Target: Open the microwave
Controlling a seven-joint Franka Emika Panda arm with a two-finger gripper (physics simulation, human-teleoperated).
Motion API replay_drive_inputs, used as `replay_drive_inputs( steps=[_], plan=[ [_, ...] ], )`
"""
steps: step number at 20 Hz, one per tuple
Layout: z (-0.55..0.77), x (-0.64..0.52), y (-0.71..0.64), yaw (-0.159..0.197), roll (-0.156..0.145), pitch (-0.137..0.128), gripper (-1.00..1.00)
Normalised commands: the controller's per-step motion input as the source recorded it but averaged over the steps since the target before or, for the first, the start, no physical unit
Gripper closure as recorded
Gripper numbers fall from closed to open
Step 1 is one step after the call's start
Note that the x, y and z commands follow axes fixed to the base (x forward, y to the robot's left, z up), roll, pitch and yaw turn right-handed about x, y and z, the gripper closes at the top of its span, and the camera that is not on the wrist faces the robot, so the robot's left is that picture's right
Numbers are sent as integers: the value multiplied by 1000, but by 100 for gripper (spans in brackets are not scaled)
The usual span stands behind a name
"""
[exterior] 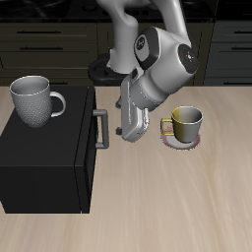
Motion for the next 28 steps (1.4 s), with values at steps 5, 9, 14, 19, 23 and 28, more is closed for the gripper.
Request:
replay_drive_inputs(
  steps=[5, 9, 14, 19, 23, 28],
  plan=[
    [-117, -2, -60, -2, -13, 10, -100],
    [-214, 25, -336, -41, -18, 60, -100],
    [-87, -19, -196, -3, -26, 13, -100],
    [-70, -80, -307, -11, -35, 15, -100],
    [-52, -100, -295, 0, -29, 46, 100],
    [26, -125, -182, 3, 6, -17, 100]
  ],
)
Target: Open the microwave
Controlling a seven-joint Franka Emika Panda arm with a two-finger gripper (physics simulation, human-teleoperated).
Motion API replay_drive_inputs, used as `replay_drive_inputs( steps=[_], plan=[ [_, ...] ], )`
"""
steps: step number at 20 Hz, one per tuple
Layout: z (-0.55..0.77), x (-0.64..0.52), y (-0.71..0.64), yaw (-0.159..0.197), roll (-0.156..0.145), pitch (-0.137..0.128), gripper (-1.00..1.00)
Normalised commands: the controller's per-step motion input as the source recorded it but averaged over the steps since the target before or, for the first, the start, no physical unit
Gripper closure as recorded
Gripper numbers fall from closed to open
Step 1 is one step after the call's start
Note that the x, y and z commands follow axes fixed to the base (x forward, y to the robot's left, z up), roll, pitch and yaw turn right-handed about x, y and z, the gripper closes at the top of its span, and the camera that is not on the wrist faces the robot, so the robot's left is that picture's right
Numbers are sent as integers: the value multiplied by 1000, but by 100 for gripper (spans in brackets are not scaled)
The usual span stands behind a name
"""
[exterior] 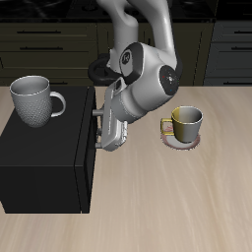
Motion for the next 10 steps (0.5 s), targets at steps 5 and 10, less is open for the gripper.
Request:
replay_drive_inputs(
  steps=[5, 10],
  plan=[
    [-5, -141, -116, -7, -2, -4, 100],
    [-14, -135, -43, 22, -6, -4, 100]
  ],
)
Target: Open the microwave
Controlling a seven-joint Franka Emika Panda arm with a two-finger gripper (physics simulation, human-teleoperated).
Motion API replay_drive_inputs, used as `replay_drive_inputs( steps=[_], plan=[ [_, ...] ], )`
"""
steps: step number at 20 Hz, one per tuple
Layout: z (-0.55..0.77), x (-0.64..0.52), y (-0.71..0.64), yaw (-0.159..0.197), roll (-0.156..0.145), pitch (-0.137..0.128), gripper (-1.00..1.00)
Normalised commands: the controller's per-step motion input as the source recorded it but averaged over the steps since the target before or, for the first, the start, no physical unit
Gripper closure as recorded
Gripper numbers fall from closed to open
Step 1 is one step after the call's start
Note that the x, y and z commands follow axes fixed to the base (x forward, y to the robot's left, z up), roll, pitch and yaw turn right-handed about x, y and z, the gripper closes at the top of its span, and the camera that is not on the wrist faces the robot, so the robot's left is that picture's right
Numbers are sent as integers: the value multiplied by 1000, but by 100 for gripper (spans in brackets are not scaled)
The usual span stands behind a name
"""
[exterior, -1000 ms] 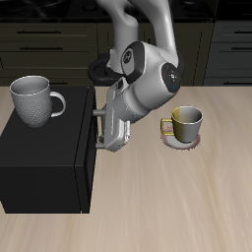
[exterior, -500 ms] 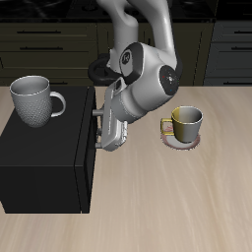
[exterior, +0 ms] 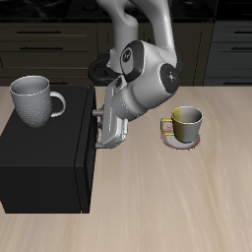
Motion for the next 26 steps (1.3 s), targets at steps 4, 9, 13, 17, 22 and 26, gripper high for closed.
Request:
replay_drive_inputs(
  steps=[4, 9, 13, 17, 22, 26],
  plan=[
    [-29, -192, 26, 47, -8, -11, 100],
    [9, -172, 136, 12, 4, -23, 100],
    [-112, -119, 148, 21, -3, 44, 100],
    [-125, -52, 302, 54, 10, 4, 100],
    [-195, -17, 227, 10, 46, 39, 100],
    [-131, -75, 256, 20, 34, 21, 100]
  ],
)
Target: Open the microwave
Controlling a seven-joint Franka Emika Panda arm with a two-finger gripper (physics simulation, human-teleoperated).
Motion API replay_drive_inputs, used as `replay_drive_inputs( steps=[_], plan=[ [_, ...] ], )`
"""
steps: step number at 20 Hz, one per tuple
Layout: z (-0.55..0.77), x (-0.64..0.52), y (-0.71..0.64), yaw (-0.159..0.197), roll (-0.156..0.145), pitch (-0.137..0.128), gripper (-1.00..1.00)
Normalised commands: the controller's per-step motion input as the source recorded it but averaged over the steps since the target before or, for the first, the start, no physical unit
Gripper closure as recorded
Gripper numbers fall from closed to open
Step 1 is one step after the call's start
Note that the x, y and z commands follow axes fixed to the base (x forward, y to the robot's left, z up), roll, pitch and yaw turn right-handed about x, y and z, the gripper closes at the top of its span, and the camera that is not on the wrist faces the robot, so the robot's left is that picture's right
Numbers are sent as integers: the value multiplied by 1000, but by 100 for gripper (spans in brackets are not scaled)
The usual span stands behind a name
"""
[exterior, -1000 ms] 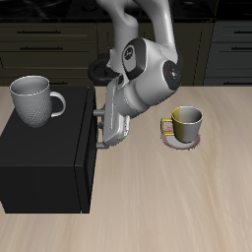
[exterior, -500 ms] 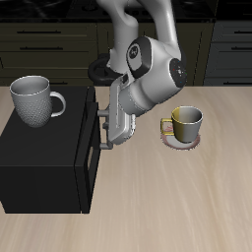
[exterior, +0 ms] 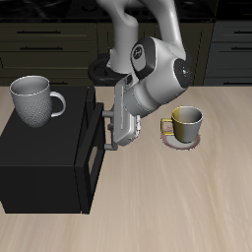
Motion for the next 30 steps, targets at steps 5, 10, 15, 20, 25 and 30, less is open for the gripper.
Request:
replay_drive_inputs(
  steps=[5, 10, 15, 20, 25, 30],
  plan=[
    [-66, -149, 206, 19, 1, 5, 100],
    [-146, -235, 333, 19, 16, 35, 100],
    [-64, -125, 261, 37, 20, 26, 100],
    [-63, -210, 337, 21, 21, -8, 100],
    [-149, -103, 404, 36, 31, 29, 100],
    [-232, -81, 700, 44, 101, 32, 100]
  ],
)
